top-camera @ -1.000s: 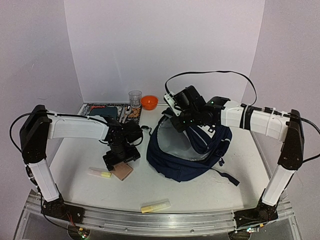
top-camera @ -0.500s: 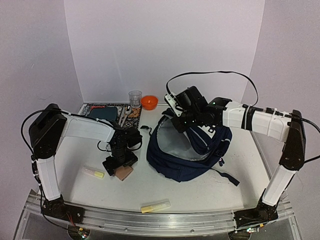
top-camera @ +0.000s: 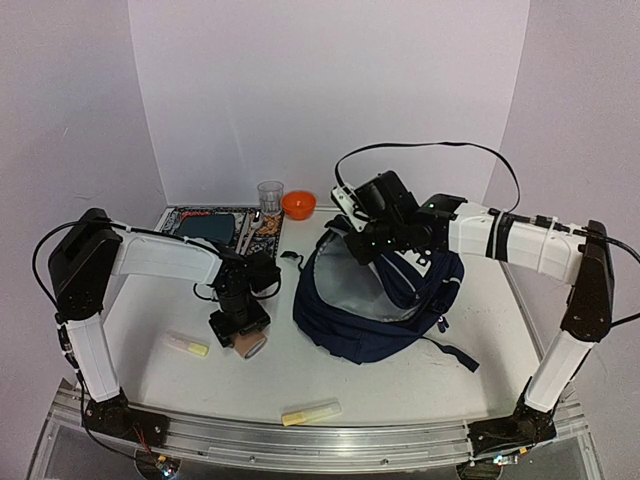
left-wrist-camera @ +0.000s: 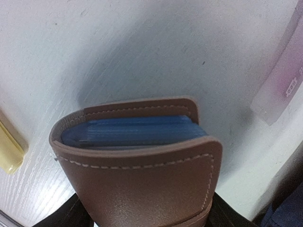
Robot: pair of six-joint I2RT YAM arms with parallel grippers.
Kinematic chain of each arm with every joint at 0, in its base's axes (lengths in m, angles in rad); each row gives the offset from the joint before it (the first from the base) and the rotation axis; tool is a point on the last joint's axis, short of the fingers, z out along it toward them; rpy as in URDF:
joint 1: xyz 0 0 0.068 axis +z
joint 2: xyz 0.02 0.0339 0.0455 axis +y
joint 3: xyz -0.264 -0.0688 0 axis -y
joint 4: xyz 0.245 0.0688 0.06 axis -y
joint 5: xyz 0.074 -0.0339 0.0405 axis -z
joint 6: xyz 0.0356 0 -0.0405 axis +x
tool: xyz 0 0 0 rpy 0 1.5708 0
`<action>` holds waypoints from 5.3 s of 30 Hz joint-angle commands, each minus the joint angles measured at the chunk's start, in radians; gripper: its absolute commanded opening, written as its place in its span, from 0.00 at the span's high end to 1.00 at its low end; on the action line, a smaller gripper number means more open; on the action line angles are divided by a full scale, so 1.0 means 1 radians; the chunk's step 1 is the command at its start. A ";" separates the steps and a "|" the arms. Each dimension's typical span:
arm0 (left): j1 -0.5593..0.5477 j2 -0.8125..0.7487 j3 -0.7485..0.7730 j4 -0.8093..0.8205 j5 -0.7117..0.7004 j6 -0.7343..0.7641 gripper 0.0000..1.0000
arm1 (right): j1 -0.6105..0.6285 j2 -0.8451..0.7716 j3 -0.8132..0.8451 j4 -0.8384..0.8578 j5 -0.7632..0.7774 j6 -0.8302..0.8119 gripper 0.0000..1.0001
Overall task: Pack the student bag
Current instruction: Pick up the card case from the center of the board, then place the card case in the second largest pocket of the bag, then move the card case to the second largest pocket of the bag, then adjust the student bag at the center of the board.
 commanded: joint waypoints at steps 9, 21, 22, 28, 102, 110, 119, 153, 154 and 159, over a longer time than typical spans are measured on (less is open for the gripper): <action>-0.041 -0.118 0.130 -0.014 -0.042 0.295 0.42 | -0.017 -0.052 0.050 -0.003 -0.036 -0.013 1.00; -0.136 0.025 0.556 0.018 -0.055 0.572 0.39 | -0.017 -0.081 0.064 -0.002 -0.099 0.013 1.00; -0.136 0.042 0.574 0.031 -0.056 0.576 0.39 | -0.017 -0.083 0.066 -0.002 -0.102 0.022 1.00; -0.120 0.132 0.625 0.129 -0.023 0.551 0.37 | -0.018 -0.087 0.087 -0.002 -0.124 0.085 1.00; -0.049 0.112 0.215 0.983 0.305 0.270 0.40 | 0.007 -0.065 0.088 0.027 -0.423 0.202 1.00; -0.048 -0.105 0.020 0.907 0.254 0.353 0.21 | 0.007 -0.056 0.029 0.021 -0.454 0.171 1.00; 0.025 -0.351 -0.156 0.699 0.086 0.450 0.23 | 0.028 -0.035 -0.070 -0.017 -0.562 0.119 1.00; 0.269 0.323 0.569 0.535 0.621 0.909 0.37 | -0.084 0.038 0.012 -0.194 -0.113 0.596 0.09; 0.268 0.335 0.581 0.532 0.632 0.911 0.39 | -0.088 0.042 0.007 -0.190 -0.109 0.603 0.08; 0.270 0.372 0.580 0.523 0.657 0.931 0.44 | -0.091 0.076 0.007 -0.159 -0.154 0.584 0.07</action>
